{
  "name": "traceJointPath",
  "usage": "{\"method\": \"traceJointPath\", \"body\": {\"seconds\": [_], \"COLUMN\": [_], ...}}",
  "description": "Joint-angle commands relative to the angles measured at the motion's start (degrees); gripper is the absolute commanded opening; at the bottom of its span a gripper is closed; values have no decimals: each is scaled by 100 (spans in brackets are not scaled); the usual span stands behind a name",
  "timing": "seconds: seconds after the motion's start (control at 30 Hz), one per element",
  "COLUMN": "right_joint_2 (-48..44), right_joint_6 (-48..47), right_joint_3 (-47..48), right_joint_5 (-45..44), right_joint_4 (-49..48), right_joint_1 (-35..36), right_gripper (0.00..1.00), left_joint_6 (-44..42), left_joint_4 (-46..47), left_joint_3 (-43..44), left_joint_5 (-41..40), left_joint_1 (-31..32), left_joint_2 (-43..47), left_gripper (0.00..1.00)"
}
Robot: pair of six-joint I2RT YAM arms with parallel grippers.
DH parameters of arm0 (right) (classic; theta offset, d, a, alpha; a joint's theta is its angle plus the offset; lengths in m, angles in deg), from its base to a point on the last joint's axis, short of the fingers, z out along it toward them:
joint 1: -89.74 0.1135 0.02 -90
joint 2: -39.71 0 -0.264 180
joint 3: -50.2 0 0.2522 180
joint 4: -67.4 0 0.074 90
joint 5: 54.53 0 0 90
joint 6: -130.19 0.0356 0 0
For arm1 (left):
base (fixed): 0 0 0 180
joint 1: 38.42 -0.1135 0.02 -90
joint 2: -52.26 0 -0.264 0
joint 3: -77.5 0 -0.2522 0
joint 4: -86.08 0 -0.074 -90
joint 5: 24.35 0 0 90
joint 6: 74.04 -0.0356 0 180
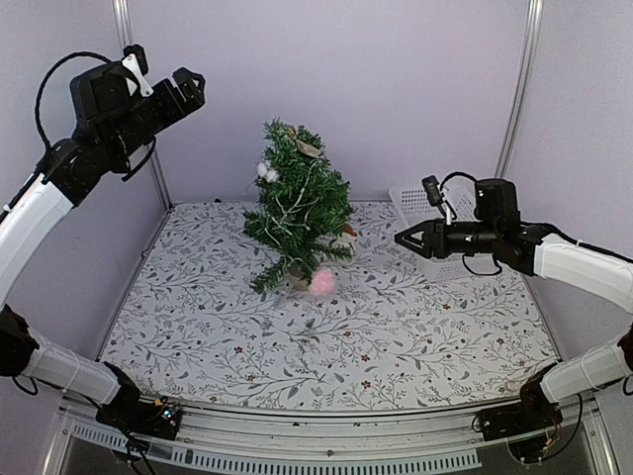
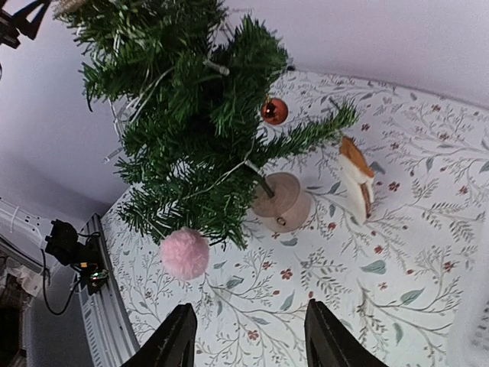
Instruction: Decorate the small christmas tree
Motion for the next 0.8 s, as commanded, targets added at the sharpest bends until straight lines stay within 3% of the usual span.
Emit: {"method": "traceJointPath", "body": {"seconds": [0.0,0.2,0.27,0.77], "right_joint_2": [-533,-1098,-1284,-2376], "right_joint_6": [136,270,315,1393], "right_joint_3": [179,260,137,-2341], "right_joint_5": [-407,-983,-1201,-1744], "right_joint_4": [-8,289,364,-76], "right_joint_1": [-371,-762,-871,-1103], "right_gripper": [58,92,99,99], "left_joint_6": [474,298,175,603], "left_joint_4": [-1394,-1254,-1190,-465], "left_joint_3": [-436,-1705,-2158,-5083], "left_joint_5": [1063,2205,2246,2229], "left_joint_1": [-903,-1767,-1849,-1634], "left_joint_2": [10,221,276,1090], "left_gripper": [99,99,99,99]}}
